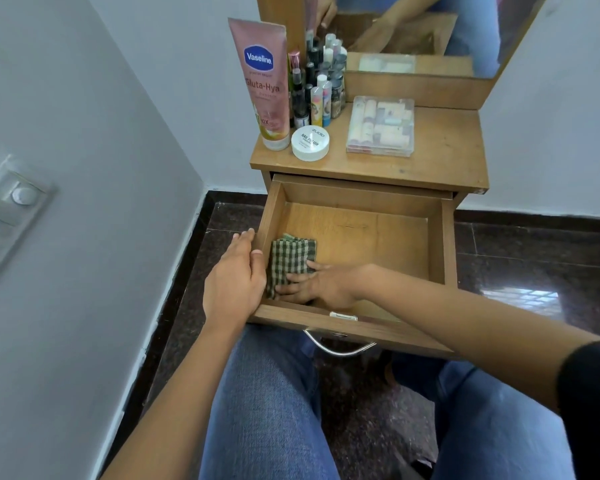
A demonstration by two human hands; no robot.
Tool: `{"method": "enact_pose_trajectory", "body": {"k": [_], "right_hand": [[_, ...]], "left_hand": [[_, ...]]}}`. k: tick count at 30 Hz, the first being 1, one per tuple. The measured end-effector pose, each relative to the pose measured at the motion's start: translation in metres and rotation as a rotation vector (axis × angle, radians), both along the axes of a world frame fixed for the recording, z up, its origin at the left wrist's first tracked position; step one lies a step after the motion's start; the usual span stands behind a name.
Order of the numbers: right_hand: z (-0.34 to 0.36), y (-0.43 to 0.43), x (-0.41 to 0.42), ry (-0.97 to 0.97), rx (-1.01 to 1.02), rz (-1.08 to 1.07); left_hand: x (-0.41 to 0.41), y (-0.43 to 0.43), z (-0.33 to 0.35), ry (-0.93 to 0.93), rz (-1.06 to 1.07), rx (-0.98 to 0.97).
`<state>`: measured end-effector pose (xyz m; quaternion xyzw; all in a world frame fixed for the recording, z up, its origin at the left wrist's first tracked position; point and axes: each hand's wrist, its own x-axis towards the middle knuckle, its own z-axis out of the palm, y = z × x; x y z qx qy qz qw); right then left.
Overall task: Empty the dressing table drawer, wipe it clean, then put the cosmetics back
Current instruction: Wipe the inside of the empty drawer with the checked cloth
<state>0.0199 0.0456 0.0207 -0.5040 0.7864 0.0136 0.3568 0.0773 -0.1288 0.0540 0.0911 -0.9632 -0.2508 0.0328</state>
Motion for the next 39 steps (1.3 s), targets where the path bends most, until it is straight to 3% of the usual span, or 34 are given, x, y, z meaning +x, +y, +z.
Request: {"method": "enact_pose_trajectory", "body": {"k": [6,9,16,28,33,39], "right_hand": [[0.005,0.046,0.02,0.014,0.112,-0.079],[0.005,0.063,0.029,0.071,0.071,-0.102],[0.001,0.051,0.01,0.241,0.057,0.019],[-0.007,-0.002,-0.036,0.279,0.105,-0.667],[0.004,0.037,-0.03,0.14,0.177,-0.926],[0.017,0.058,0.018,-0.142,0.159,-0.689]], "left_hand": [[-0.001,-0.001,0.0,-0.007,0.007,0.01],[-0.001,-0.001,0.0,-0.008,-0.007,-0.001],[-0.002,-0.001,-0.001,-0.019,-0.028,-0.02],[-0.001,-0.004,0.0,-0.021,-0.033,0.003],[-0.001,-0.003,0.0,-0.023,-0.037,0.027],[-0.001,-0.001,-0.001,0.003,-0.056,0.006]]}}
